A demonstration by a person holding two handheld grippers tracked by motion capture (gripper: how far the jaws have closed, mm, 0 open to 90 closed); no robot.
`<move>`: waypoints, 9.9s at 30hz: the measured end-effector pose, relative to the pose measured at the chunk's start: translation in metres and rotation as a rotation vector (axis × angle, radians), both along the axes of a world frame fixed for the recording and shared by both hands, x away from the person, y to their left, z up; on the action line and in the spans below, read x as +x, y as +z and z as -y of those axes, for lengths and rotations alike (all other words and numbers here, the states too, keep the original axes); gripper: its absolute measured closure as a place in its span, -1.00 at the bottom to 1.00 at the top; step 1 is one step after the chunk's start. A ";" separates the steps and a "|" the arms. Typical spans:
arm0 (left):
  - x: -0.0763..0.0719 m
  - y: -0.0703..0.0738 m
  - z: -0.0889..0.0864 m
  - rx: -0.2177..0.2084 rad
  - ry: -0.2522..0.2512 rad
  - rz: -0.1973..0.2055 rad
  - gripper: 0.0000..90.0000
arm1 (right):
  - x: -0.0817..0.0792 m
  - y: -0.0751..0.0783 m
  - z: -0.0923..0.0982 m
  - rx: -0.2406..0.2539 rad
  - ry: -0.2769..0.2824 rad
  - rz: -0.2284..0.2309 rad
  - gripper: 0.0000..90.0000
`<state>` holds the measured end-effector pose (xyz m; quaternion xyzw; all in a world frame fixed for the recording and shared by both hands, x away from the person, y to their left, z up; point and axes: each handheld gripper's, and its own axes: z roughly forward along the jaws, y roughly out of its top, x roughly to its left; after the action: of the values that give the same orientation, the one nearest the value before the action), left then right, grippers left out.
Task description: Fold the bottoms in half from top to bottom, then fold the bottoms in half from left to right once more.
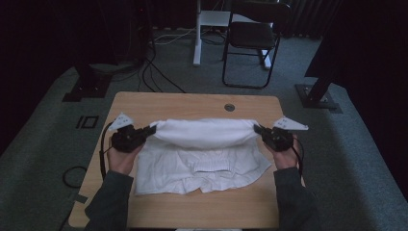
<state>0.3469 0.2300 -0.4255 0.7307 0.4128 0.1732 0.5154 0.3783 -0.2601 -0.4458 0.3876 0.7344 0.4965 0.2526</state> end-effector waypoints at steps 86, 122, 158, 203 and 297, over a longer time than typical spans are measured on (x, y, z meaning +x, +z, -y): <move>0.031 -0.131 0.008 0.287 0.491 -0.307 -1.00 | 0.002 -0.113 -0.082 -0.078 0.046 -0.282 0.34; 0.027 -0.127 -0.006 0.318 0.556 -0.342 -0.81 | 0.002 -0.116 -0.082 -0.041 0.071 -0.288 0.33; 0.015 -0.120 -0.013 0.064 0.344 -0.241 0.92 | 0.003 -0.116 -0.080 -0.041 0.078 -0.282 0.32; 0.012 -0.066 -0.014 -0.052 0.255 -0.078 0.94 | 0.016 -0.071 -0.132 -0.014 0.105 -0.200 0.12; 0.032 0.019 0.075 0.009 0.021 0.124 0.94 | 0.002 -0.078 -0.186 -0.130 0.319 -0.042 -0.40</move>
<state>0.3786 0.1545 -0.4068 0.7167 0.3868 0.2254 0.5347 0.3803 -0.0745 -0.5241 0.2592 0.8225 0.4734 0.1796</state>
